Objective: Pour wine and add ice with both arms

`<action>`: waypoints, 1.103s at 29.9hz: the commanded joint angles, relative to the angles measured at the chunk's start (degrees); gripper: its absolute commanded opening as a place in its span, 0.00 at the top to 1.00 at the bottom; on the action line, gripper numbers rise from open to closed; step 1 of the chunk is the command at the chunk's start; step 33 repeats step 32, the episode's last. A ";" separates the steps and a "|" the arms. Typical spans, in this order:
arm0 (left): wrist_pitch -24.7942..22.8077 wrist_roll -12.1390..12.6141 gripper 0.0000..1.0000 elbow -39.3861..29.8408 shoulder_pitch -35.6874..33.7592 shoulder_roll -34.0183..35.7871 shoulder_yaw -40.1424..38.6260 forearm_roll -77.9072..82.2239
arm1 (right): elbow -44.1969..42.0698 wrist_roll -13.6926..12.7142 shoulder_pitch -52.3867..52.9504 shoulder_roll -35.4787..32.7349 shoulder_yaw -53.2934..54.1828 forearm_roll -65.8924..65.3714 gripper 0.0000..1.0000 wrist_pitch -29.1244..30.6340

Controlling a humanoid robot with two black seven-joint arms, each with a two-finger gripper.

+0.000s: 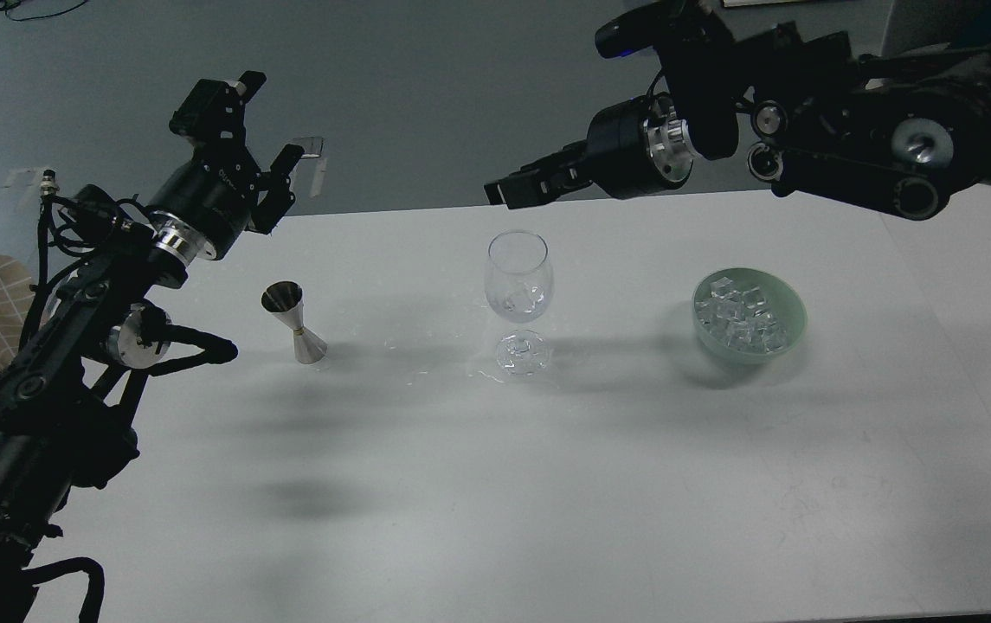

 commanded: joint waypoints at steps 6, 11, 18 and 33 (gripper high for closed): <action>-2.38 0.07 0.02 0.70 -0.66 0.69 0.09 -0.37 | -10.21 0.77 -14.94 -1.02 21.42 19.88 0.00 -4.05; -6.52 -0.10 0.02 2.45 -1.54 2.01 -0.09 -1.16 | -12.68 2.35 -25.86 -0.75 36.75 22.97 0.00 -4.06; -9.13 -0.10 0.02 9.30 -5.49 1.66 -0.17 -6.69 | -15.75 9.63 -34.82 -0.14 44.85 31.92 0.00 0.14; -9.13 0.60 0.02 15.64 -9.01 0.95 -0.26 -9.33 | -26.92 11.10 -35.89 9.53 49.07 38.36 0.00 10.89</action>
